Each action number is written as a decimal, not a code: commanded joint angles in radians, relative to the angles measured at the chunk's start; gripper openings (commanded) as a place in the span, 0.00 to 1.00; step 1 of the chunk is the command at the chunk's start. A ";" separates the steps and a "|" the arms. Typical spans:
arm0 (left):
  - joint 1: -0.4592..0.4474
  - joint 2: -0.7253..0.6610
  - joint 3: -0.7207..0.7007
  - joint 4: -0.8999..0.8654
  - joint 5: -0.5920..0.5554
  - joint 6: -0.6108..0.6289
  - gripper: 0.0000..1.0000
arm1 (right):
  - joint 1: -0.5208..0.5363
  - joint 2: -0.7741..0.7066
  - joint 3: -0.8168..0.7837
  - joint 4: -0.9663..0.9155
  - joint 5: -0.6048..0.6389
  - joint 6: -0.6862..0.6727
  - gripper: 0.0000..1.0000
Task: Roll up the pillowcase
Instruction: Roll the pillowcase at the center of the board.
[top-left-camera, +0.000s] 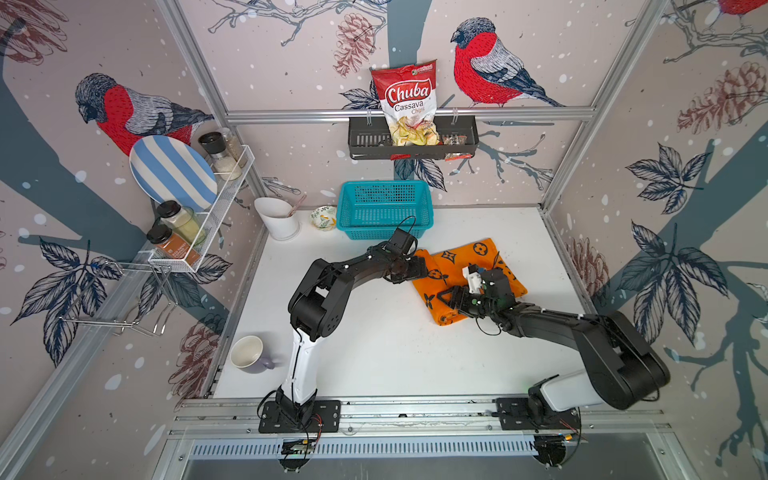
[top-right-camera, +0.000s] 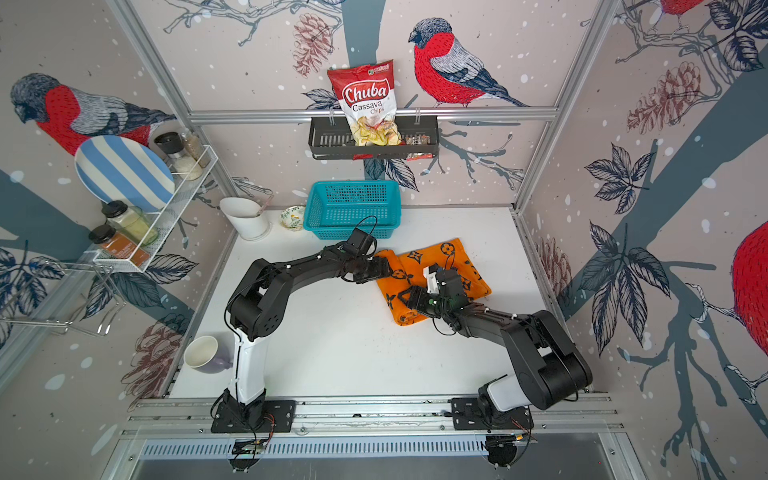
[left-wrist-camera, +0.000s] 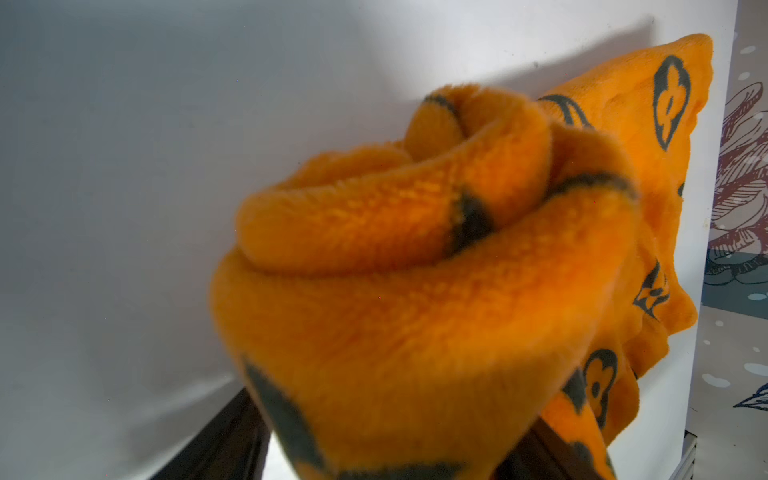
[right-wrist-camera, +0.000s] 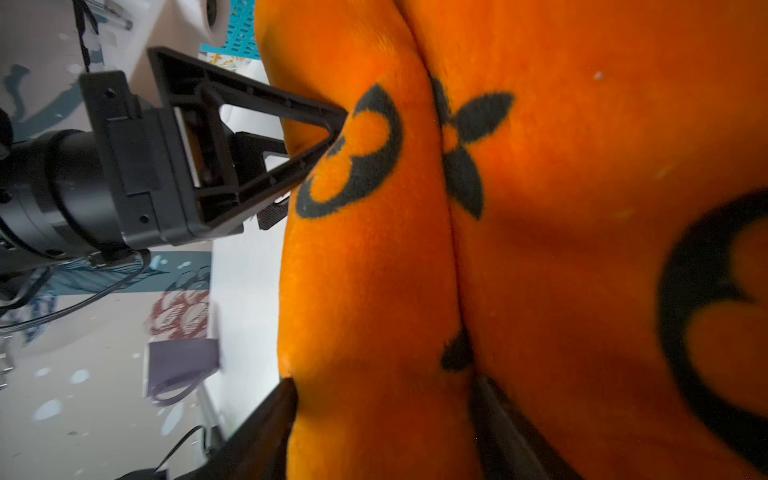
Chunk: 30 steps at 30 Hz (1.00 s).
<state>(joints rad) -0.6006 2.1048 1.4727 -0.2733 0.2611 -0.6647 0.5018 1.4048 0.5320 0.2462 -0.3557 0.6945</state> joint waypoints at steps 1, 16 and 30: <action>-0.007 0.005 0.002 -0.029 -0.010 0.014 0.80 | 0.097 -0.069 0.057 -0.274 0.383 -0.132 1.00; -0.007 -0.003 -0.009 -0.036 -0.016 0.021 0.80 | 0.608 0.173 0.298 -0.428 1.068 -0.364 0.93; -0.005 -0.051 0.003 -0.065 -0.049 0.041 0.83 | 0.563 0.258 0.277 -0.391 0.795 -0.199 0.00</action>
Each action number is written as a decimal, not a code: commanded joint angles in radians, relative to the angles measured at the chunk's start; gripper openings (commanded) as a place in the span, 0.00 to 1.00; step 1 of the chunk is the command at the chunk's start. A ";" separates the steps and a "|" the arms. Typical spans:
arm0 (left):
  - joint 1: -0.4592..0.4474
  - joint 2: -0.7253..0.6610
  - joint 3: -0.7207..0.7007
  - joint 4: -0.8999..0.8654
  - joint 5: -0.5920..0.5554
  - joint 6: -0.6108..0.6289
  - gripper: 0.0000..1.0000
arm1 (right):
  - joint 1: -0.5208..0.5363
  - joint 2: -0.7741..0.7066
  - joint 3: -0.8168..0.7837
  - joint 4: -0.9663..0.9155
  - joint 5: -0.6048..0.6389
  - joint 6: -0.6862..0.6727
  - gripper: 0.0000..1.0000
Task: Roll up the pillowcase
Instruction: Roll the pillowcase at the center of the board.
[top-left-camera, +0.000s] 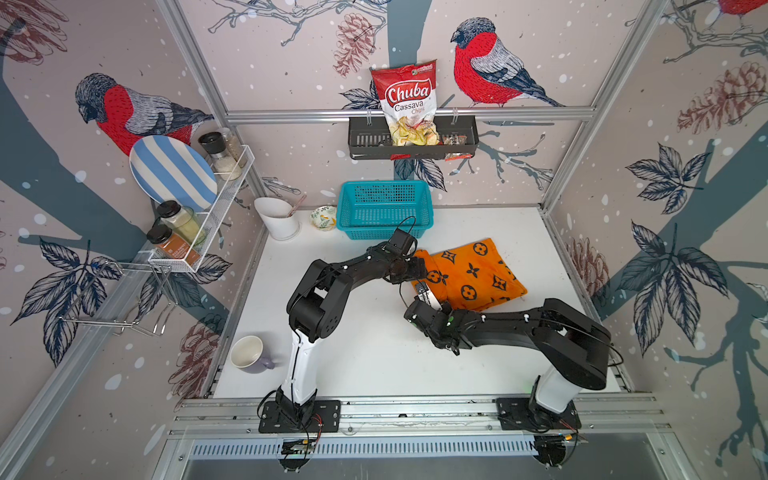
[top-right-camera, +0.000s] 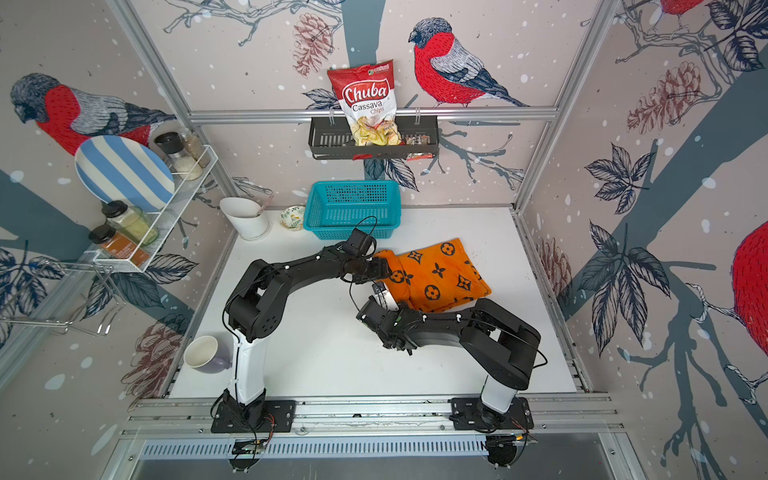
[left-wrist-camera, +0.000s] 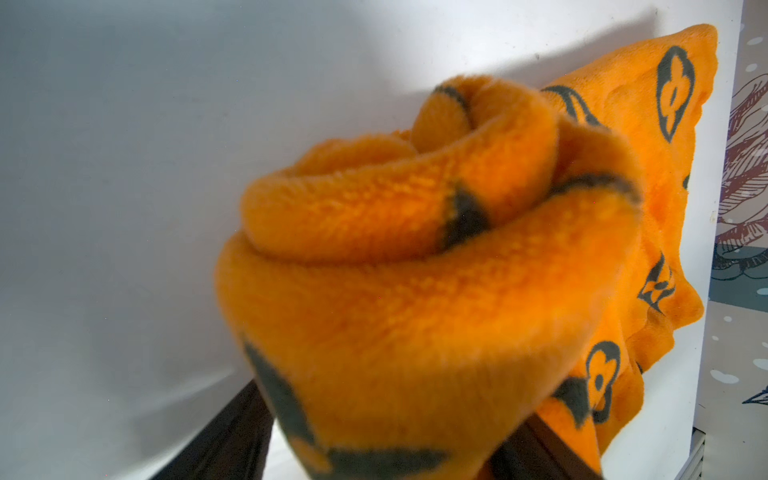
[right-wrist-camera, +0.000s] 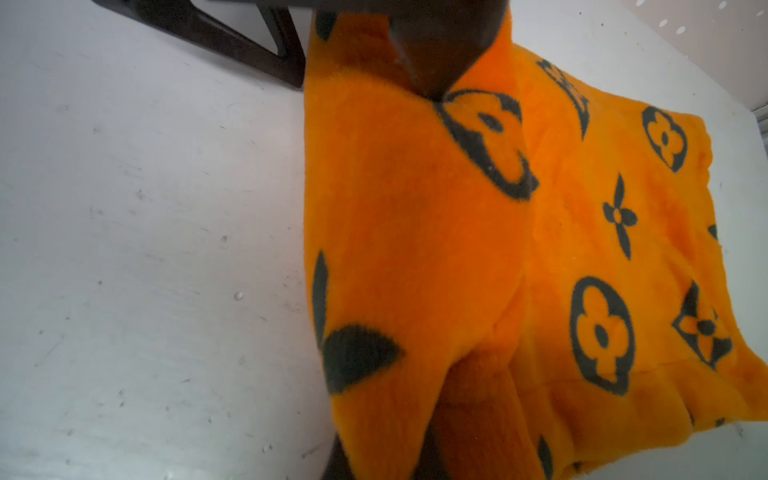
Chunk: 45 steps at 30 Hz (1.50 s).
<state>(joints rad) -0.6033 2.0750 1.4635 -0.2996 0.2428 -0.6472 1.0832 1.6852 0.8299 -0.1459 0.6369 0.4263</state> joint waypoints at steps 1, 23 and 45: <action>-0.002 -0.033 0.022 -0.048 -0.037 0.027 0.84 | -0.042 -0.049 -0.042 0.031 -0.257 0.084 0.00; -0.035 0.014 0.082 0.077 0.073 -0.085 0.93 | -0.837 -0.244 -0.407 0.417 -1.232 0.273 0.00; -0.054 0.234 0.296 -0.040 0.062 -0.069 0.79 | -0.492 -0.518 -0.262 0.019 -0.333 0.117 0.84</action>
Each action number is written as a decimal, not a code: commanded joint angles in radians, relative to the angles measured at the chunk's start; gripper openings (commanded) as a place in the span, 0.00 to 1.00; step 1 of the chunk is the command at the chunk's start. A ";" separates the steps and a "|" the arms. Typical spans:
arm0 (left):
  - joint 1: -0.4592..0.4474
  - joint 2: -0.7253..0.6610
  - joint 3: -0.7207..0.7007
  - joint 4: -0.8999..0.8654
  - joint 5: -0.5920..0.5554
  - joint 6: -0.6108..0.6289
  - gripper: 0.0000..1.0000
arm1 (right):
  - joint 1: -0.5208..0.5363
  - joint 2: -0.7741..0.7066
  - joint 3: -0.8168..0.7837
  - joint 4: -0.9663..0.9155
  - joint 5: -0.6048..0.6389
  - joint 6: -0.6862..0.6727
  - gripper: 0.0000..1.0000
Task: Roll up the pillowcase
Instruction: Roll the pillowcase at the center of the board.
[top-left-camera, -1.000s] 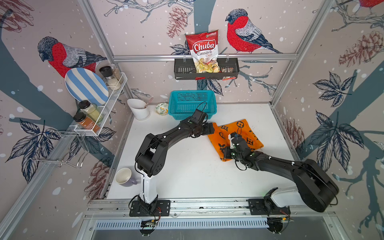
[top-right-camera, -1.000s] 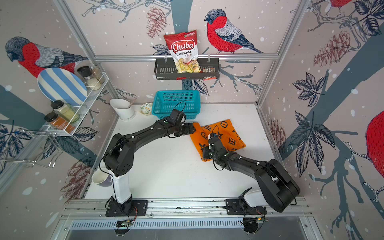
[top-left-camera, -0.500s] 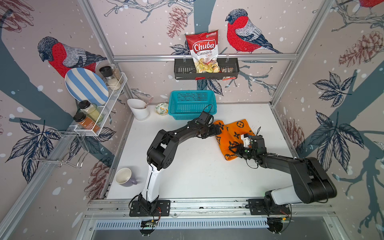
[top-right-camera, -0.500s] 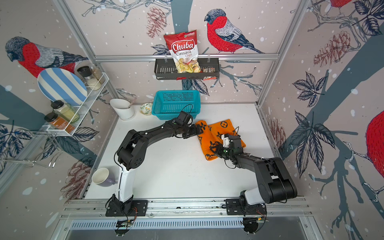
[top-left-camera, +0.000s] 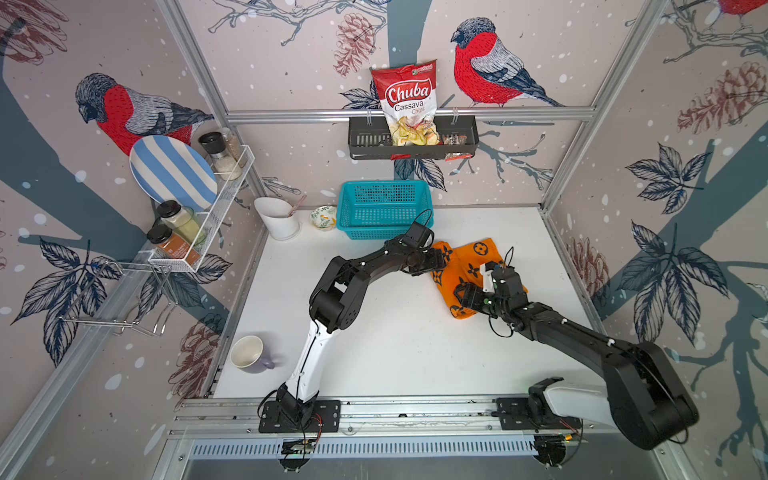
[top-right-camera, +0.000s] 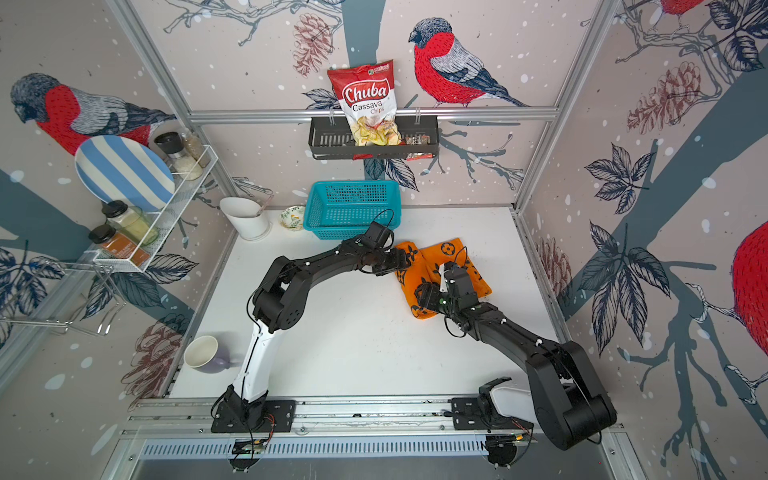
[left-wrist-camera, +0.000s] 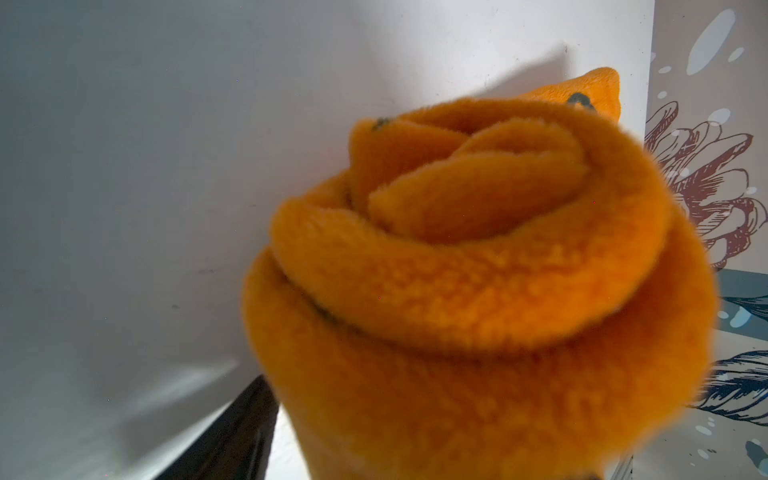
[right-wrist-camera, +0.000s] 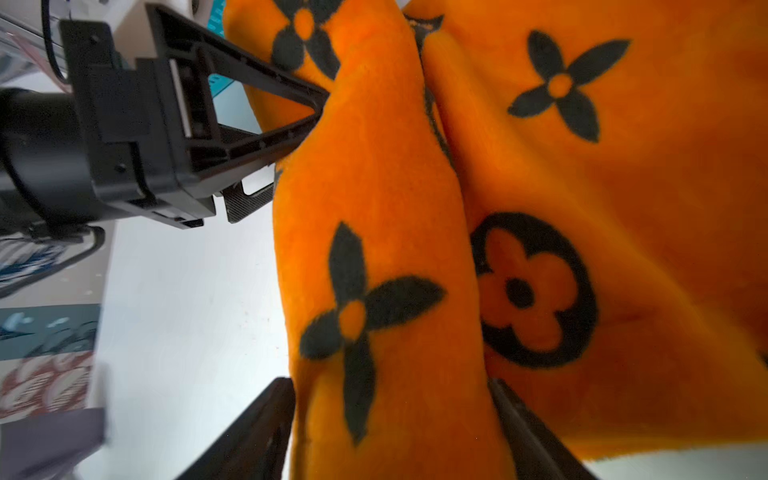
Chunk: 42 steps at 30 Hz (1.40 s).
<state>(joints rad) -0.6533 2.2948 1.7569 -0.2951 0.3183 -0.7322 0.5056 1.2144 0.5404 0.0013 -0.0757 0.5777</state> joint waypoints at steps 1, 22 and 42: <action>-0.005 0.014 0.001 -0.045 -0.012 0.018 0.79 | 0.154 -0.074 0.036 -0.137 0.492 -0.054 0.97; -0.005 0.003 -0.015 -0.041 -0.005 0.021 0.79 | 0.370 0.318 0.235 -0.133 0.718 -0.285 0.94; 0.040 -0.194 -0.071 -0.108 -0.080 0.110 0.86 | 0.420 0.418 0.277 -0.198 0.466 -0.016 0.05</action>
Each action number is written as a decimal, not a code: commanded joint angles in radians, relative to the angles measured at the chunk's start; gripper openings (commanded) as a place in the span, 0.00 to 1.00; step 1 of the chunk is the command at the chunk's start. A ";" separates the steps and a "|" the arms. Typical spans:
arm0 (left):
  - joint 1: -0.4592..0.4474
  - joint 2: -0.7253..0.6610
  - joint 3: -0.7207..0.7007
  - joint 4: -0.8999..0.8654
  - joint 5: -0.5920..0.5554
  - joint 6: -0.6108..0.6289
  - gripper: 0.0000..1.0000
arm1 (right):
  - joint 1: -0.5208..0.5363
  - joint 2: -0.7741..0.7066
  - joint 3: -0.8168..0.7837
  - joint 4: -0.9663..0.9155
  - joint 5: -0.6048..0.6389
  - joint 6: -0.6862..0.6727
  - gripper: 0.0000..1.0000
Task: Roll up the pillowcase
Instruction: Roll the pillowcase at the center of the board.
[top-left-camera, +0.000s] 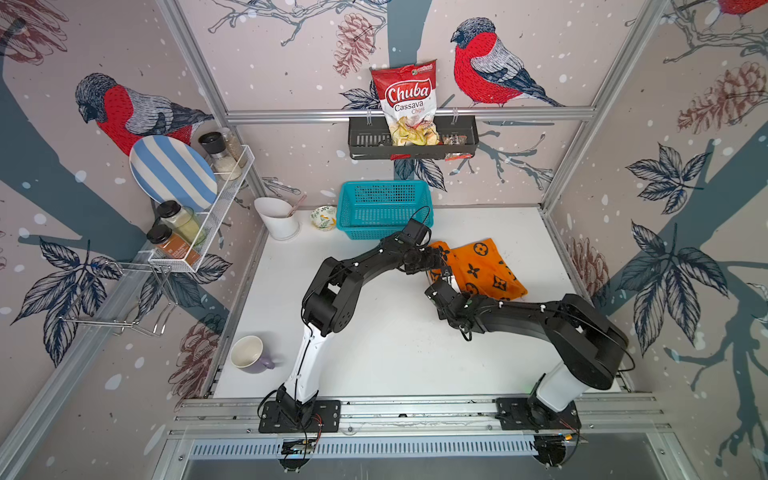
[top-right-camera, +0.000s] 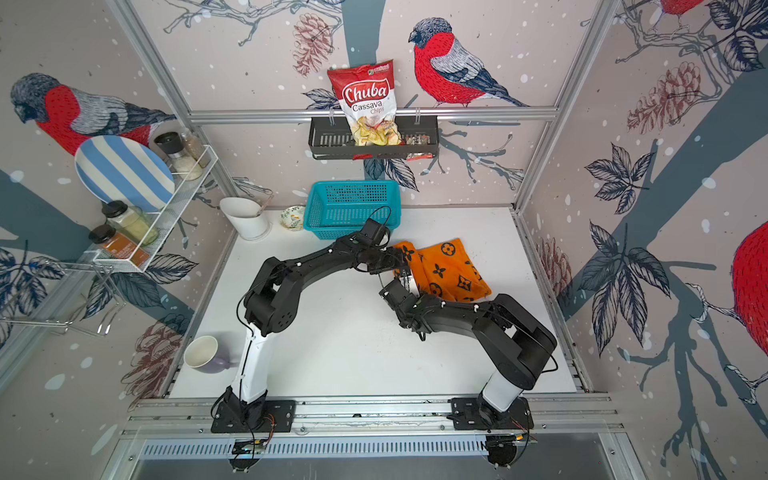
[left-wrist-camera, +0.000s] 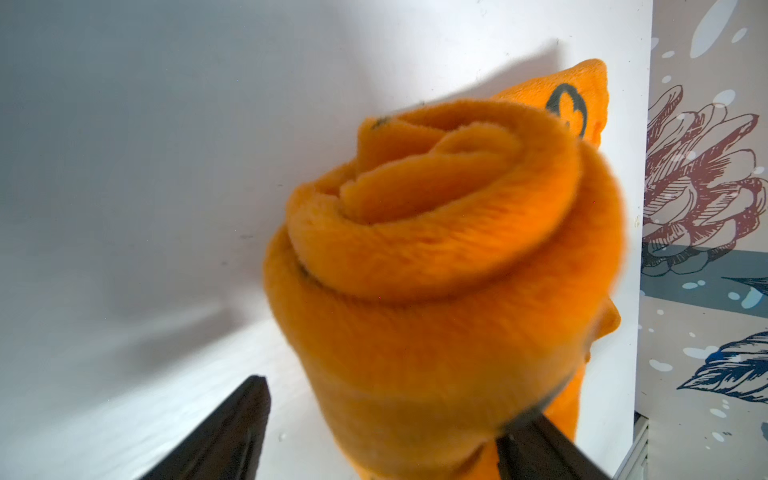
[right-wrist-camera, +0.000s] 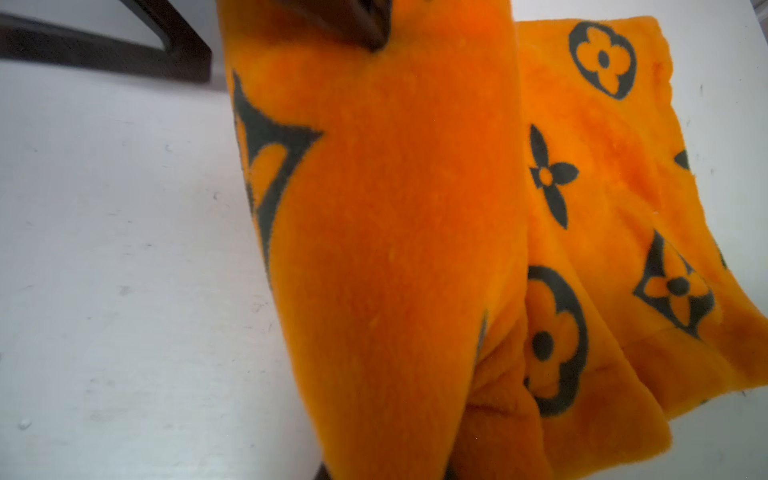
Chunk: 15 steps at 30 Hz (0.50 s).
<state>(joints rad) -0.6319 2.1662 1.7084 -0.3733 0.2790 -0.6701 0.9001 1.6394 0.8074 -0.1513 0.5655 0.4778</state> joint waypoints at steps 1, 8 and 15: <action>0.029 -0.095 -0.041 -0.030 -0.044 0.051 0.86 | 0.042 -0.007 0.019 -0.043 -0.191 0.102 0.05; 0.128 -0.296 -0.235 -0.017 -0.053 0.089 0.88 | 0.101 0.013 0.039 0.053 -0.330 0.237 0.05; 0.138 -0.384 -0.406 0.049 -0.046 0.073 0.88 | -0.061 -0.072 -0.121 0.271 -0.616 0.331 0.06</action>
<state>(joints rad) -0.4946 1.7977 1.3449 -0.3721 0.2268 -0.5953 0.8928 1.5860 0.7387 0.0582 0.1844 0.7197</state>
